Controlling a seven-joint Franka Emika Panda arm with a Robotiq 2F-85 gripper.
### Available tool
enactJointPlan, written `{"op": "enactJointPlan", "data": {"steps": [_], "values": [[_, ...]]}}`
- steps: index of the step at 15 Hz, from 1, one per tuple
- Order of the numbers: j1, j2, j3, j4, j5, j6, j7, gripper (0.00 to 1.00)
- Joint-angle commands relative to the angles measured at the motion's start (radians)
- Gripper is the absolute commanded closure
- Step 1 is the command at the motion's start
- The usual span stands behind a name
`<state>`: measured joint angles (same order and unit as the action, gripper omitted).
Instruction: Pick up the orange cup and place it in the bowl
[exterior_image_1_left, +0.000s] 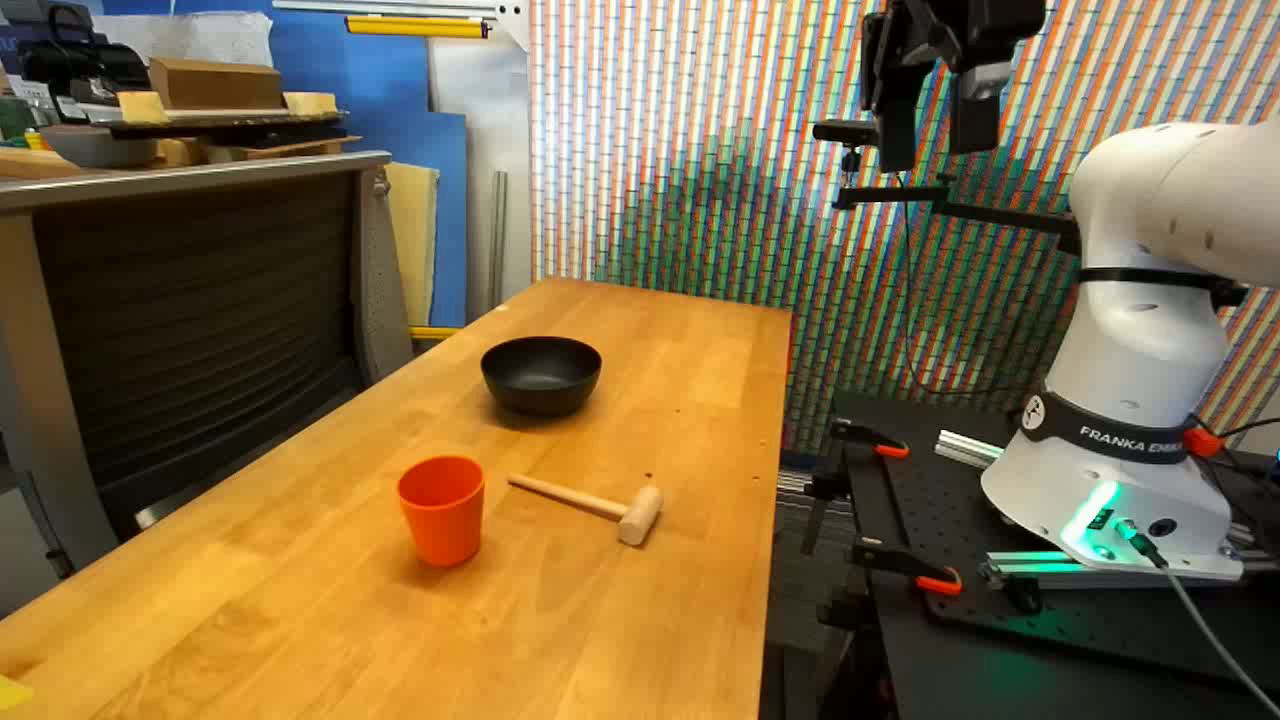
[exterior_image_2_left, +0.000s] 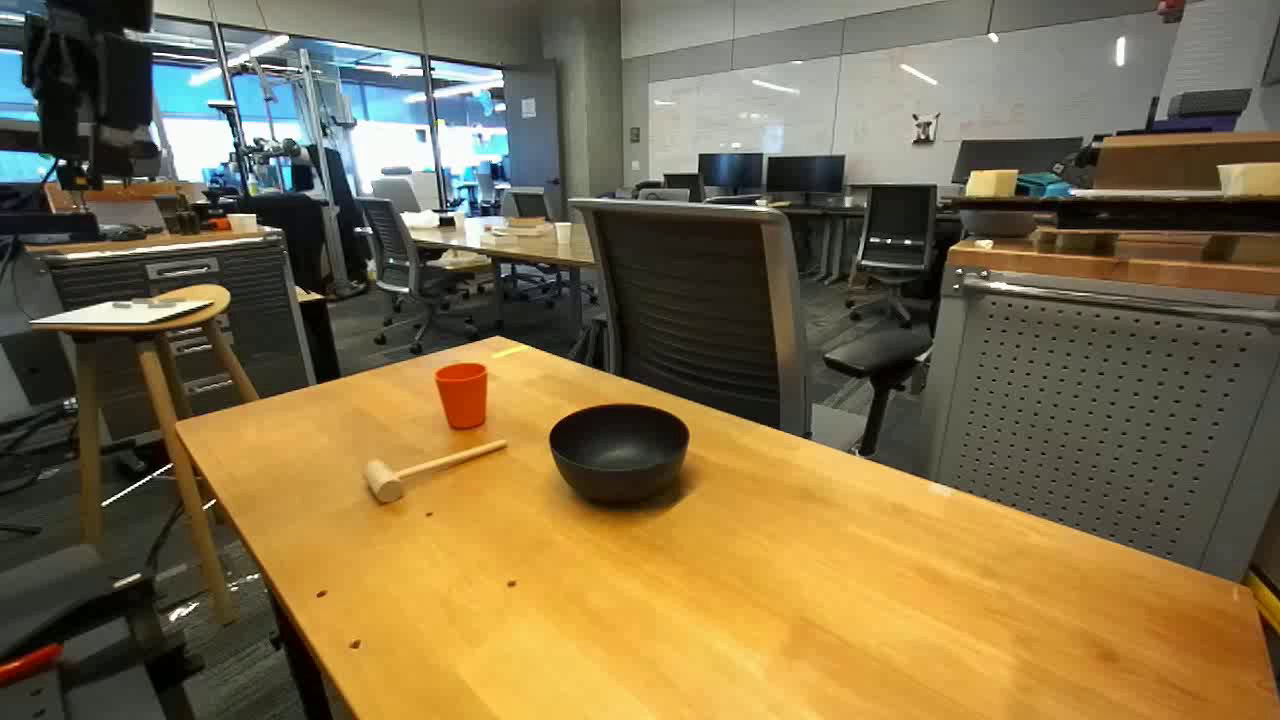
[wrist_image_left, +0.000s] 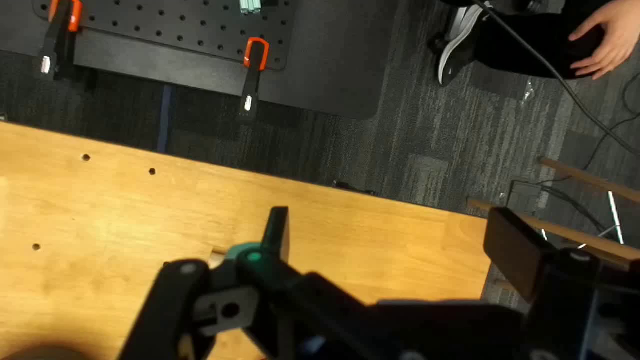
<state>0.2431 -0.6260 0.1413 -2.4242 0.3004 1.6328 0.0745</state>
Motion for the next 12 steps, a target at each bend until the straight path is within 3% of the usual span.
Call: {"op": "enactJointPlan", "data": {"steps": [1,2,7,10,12], "values": [[-0.021,-0.002,0.016,0.006,0.008,-0.005,-0.009,0.25],[-0.022,0.003,0.017,0.008,0.009,0.001,-0.008,0.26],[-0.049,0.097,0.052,0.041,-0.025,0.073,0.031,0.67],[-0.054,0.213,0.069,0.083,-0.058,0.146,0.032,0.89],[-0.057,0.311,0.079,0.123,-0.096,0.198,0.037,0.97]]}}
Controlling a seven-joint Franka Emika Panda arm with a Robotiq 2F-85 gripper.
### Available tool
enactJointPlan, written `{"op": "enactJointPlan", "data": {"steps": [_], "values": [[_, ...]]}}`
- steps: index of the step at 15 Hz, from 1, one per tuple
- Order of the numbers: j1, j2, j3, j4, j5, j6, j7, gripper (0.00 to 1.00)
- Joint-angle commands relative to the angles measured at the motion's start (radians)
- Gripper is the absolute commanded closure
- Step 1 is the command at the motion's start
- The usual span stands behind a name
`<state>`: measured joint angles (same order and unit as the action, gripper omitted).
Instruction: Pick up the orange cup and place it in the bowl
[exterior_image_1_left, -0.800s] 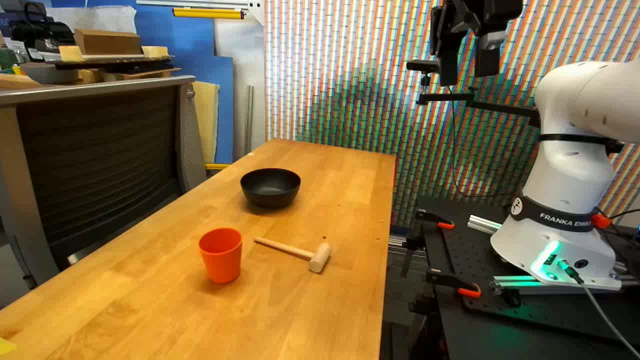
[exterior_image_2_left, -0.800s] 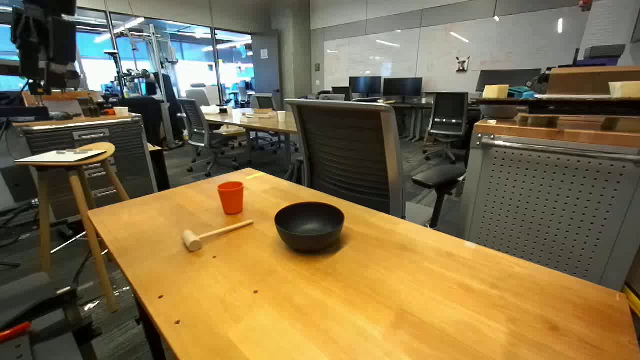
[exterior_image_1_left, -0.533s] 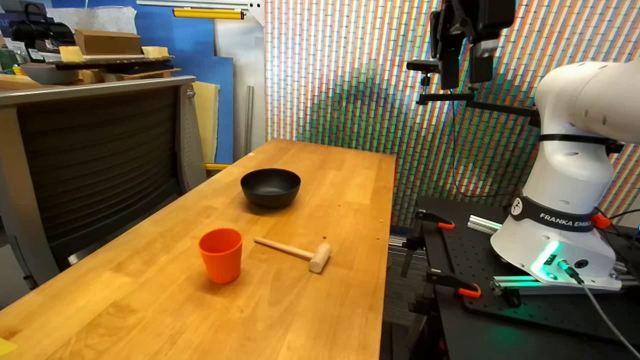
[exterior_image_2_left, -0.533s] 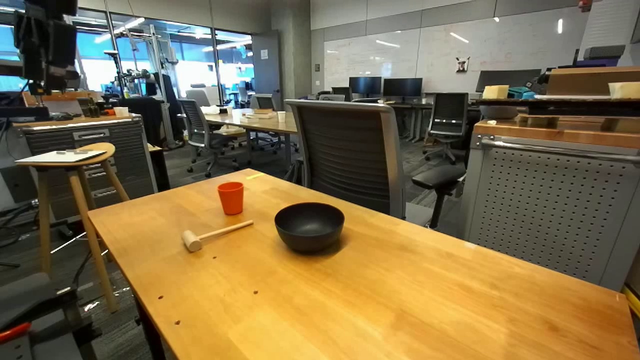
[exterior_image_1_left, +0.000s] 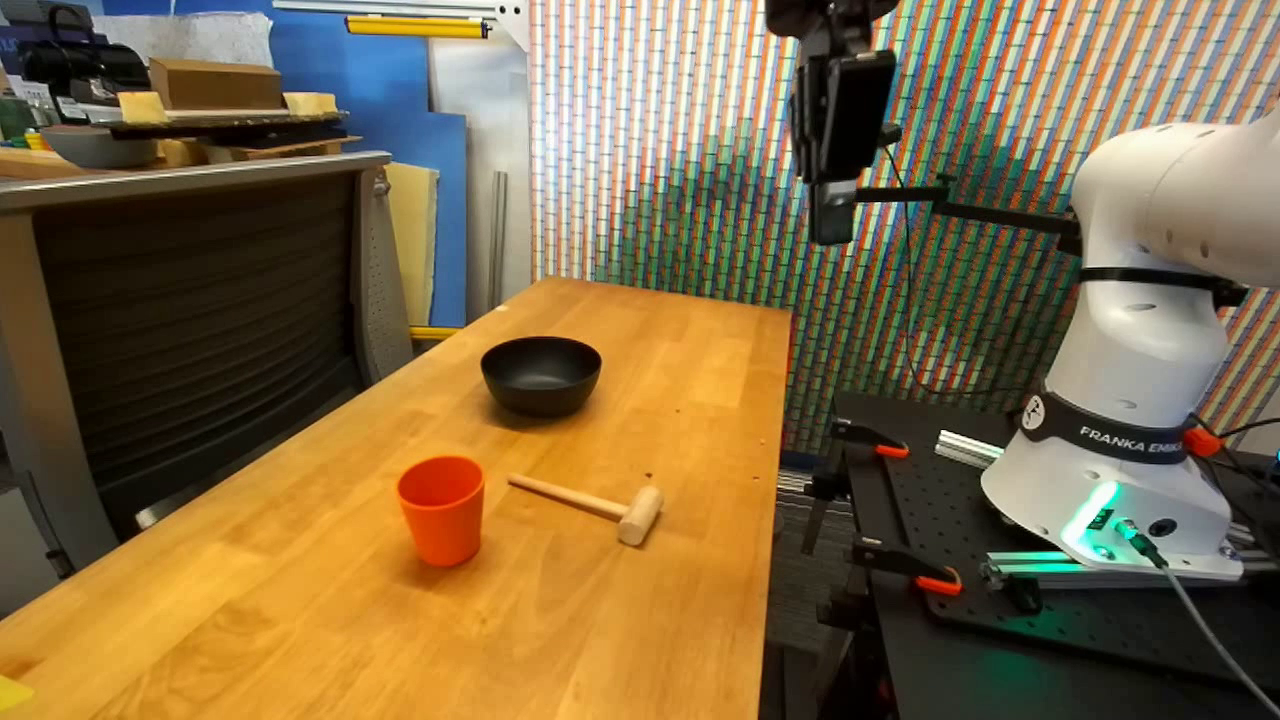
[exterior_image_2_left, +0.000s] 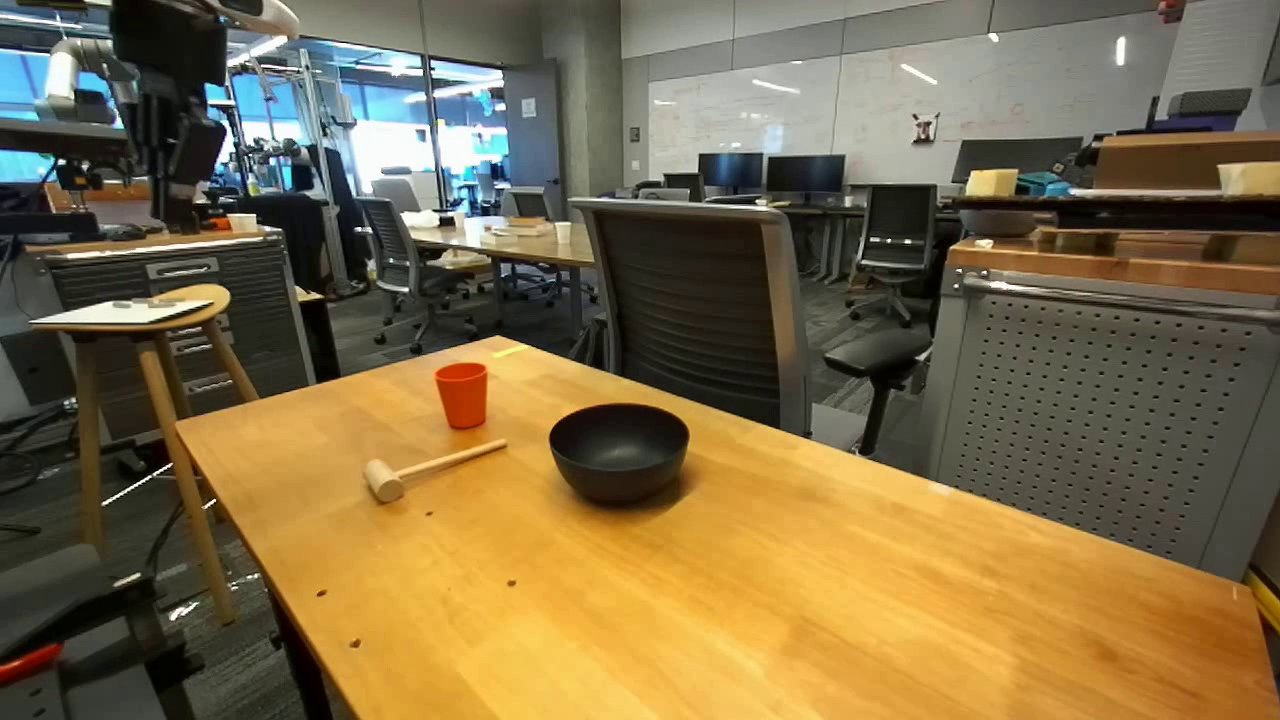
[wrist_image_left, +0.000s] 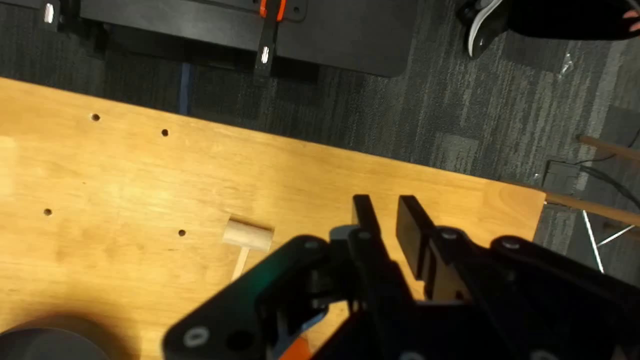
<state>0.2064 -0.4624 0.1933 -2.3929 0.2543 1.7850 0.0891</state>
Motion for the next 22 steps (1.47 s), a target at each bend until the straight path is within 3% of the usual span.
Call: {"op": "enactJointPlan", "data": {"steps": [1,5,7,8,10,18,22], "values": [[-0.022,0.206,0.033,0.12,-0.077,0.074,0.03,0.99],[-0.015,0.434,0.039,0.248,-0.193,0.168,0.062,0.97],[-0.004,0.563,0.035,0.341,-0.253,0.162,0.079,0.96],[0.002,0.622,0.03,0.388,-0.274,0.158,0.081,0.7],[0.015,0.725,0.019,0.476,-0.302,0.147,0.076,0.63],[0.041,1.012,-0.021,0.765,-0.295,0.162,0.055,0.01],[0.037,1.09,-0.055,0.828,-0.299,0.155,0.057,0.0]]}}
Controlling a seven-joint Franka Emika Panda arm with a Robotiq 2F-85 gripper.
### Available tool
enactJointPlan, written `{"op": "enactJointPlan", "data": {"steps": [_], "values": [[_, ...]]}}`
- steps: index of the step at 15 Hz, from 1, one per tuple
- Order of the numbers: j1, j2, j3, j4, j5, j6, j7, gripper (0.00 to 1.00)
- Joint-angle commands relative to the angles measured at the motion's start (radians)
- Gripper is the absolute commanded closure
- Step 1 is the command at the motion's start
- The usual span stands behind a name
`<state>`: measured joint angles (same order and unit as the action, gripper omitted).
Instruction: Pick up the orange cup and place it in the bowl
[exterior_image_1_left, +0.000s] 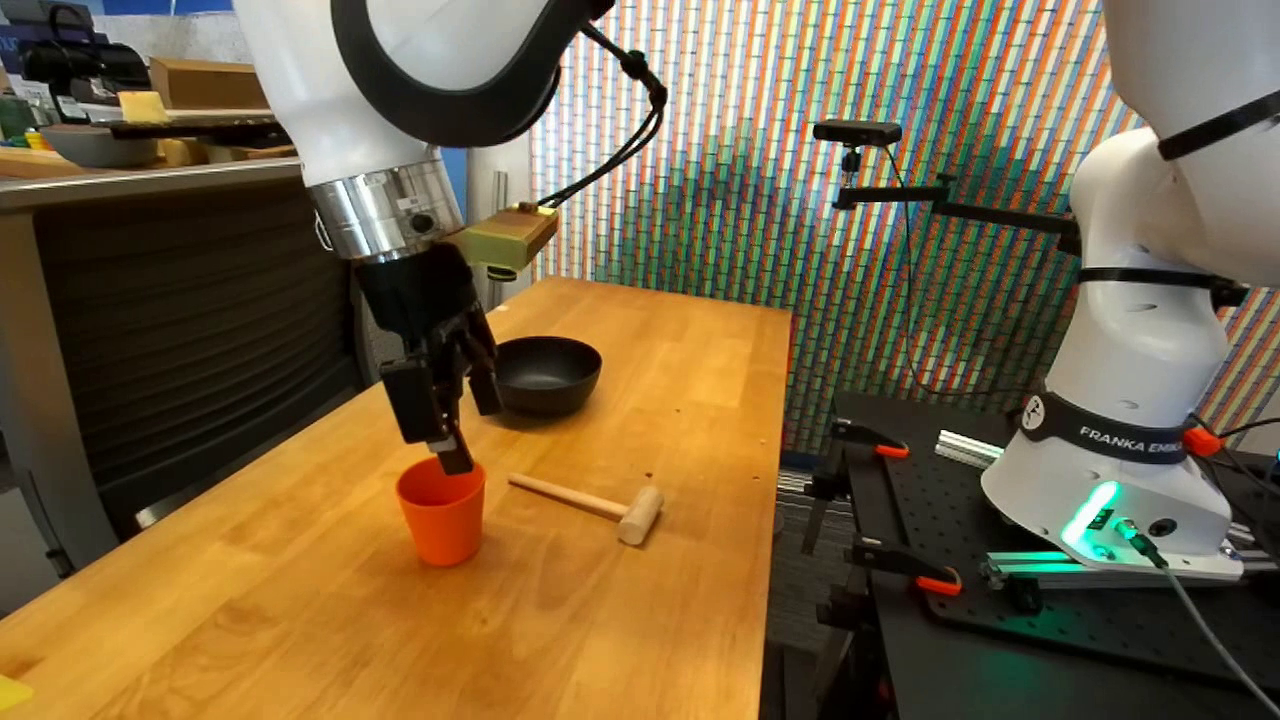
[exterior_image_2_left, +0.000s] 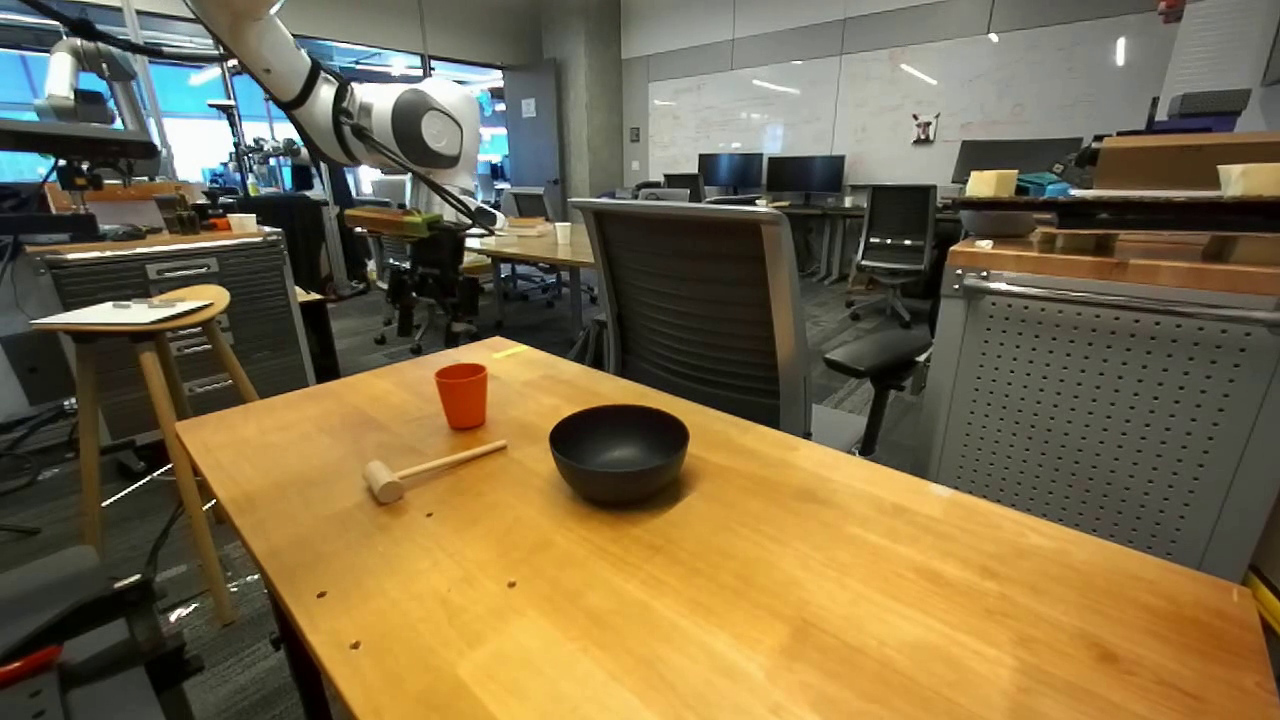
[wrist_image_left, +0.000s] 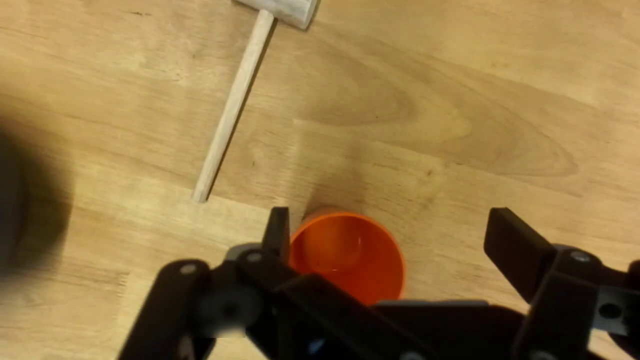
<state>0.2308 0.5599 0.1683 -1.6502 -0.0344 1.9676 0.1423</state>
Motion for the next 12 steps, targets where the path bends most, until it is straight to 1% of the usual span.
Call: {"op": "enactJointPlan", "data": {"steps": [1,6,7,8,9,10,11,12], "values": [[0.012,0.086,-0.038,0.097,-0.01,-0.028,0.005,0.0],[0.024,0.172,-0.068,0.151,-0.025,-0.025,0.015,0.0],[0.027,0.185,-0.071,0.161,-0.03,-0.027,0.016,0.25],[0.034,0.199,-0.076,0.175,-0.039,-0.029,0.017,0.25],[0.039,0.209,-0.079,0.184,-0.045,-0.03,0.018,0.29],[0.044,0.221,-0.083,0.198,-0.057,-0.028,0.02,0.36],[0.044,0.232,-0.082,0.211,-0.057,-0.033,0.014,0.47],[0.046,0.24,-0.084,0.223,-0.059,-0.034,0.013,0.54]]}}
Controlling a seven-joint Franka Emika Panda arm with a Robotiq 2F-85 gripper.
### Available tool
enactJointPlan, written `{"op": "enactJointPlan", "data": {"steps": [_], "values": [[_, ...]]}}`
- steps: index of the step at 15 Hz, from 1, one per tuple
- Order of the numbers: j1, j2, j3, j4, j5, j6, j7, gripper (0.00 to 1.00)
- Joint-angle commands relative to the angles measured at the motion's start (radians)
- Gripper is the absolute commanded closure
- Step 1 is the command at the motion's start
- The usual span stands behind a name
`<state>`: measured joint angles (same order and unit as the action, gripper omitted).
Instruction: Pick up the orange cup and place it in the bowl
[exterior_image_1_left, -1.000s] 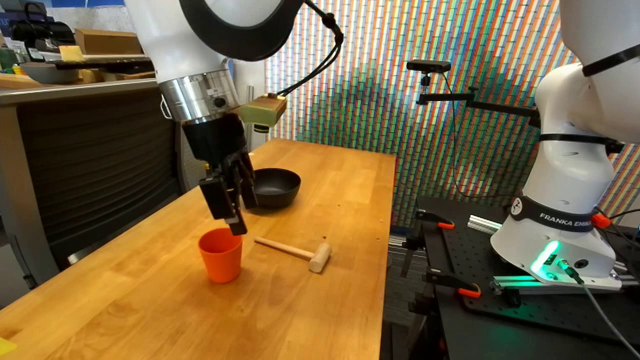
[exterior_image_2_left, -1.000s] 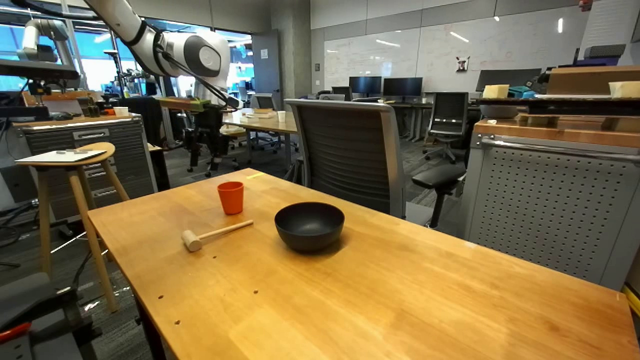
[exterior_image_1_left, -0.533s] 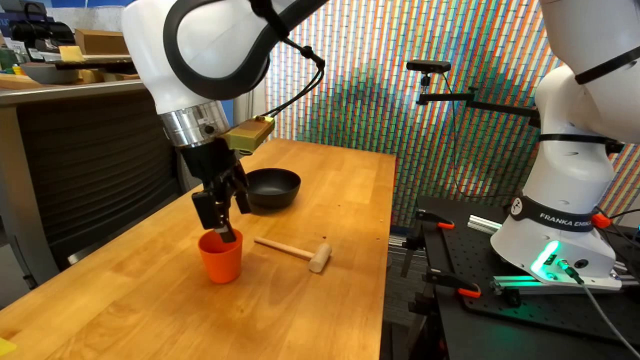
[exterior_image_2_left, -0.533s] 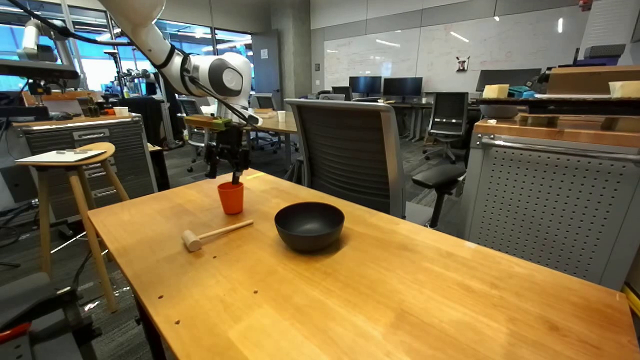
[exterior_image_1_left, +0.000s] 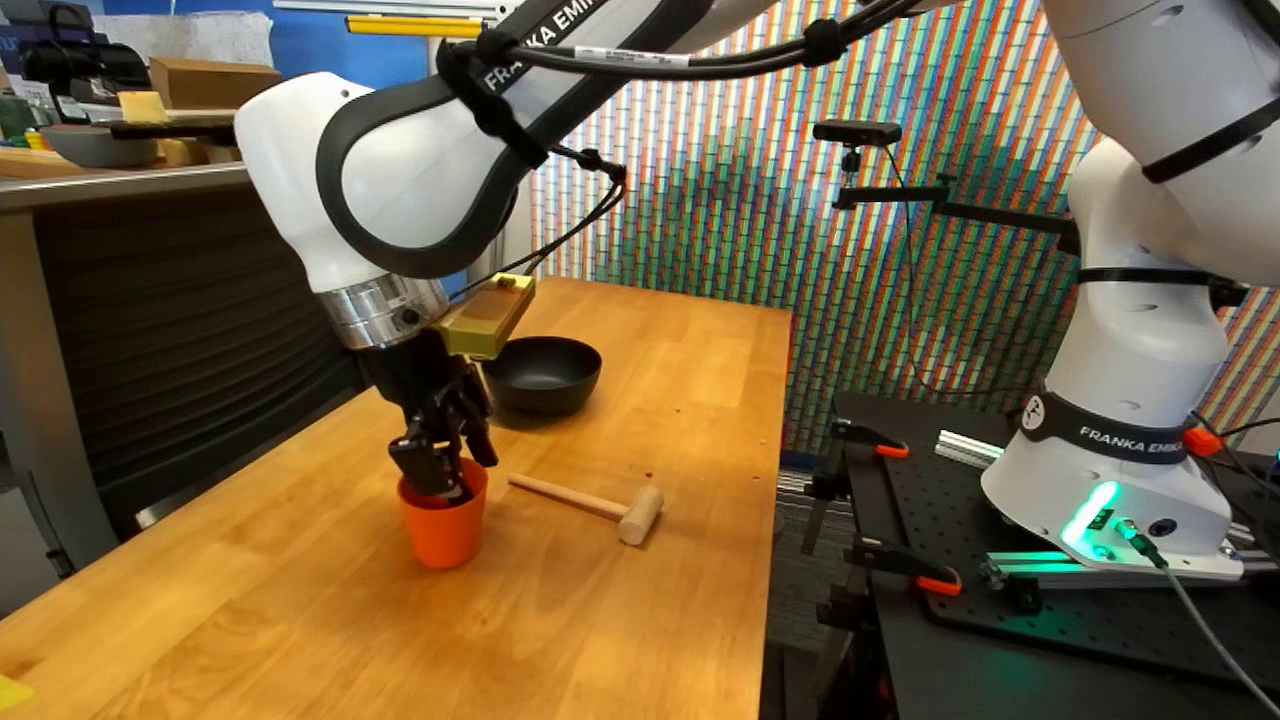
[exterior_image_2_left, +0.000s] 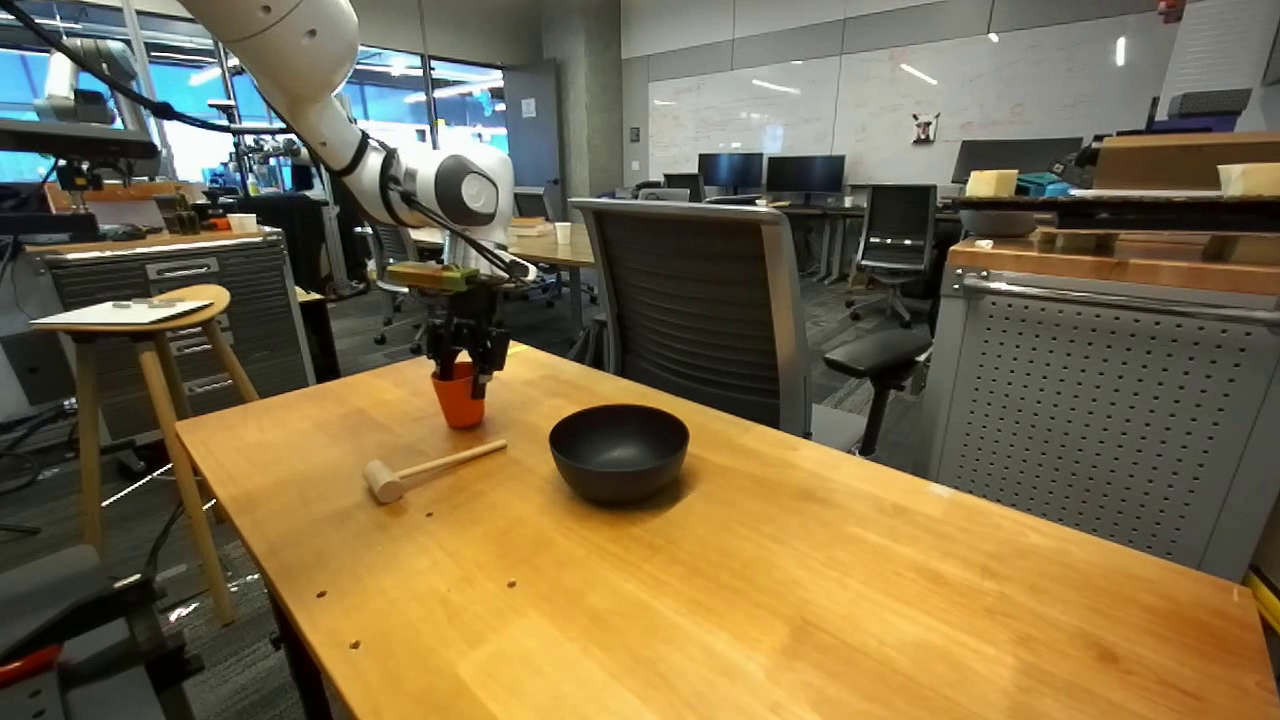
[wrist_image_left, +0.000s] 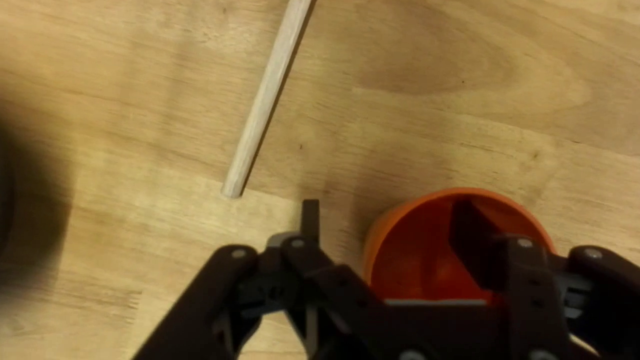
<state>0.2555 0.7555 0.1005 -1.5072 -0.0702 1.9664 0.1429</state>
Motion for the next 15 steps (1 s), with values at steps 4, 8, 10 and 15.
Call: {"op": "enactJointPlan", "data": {"steps": [4,8,10,15], "values": [[0.015,0.058,-0.013,0.106,-0.012,-0.056,-0.001,0.85],[-0.019,-0.025,0.0,0.016,0.028,-0.059,-0.01,0.97],[-0.053,-0.112,0.0,-0.077,0.067,-0.014,0.004,0.93],[-0.143,-0.341,-0.028,-0.317,0.19,0.09,0.073,0.92]]}}
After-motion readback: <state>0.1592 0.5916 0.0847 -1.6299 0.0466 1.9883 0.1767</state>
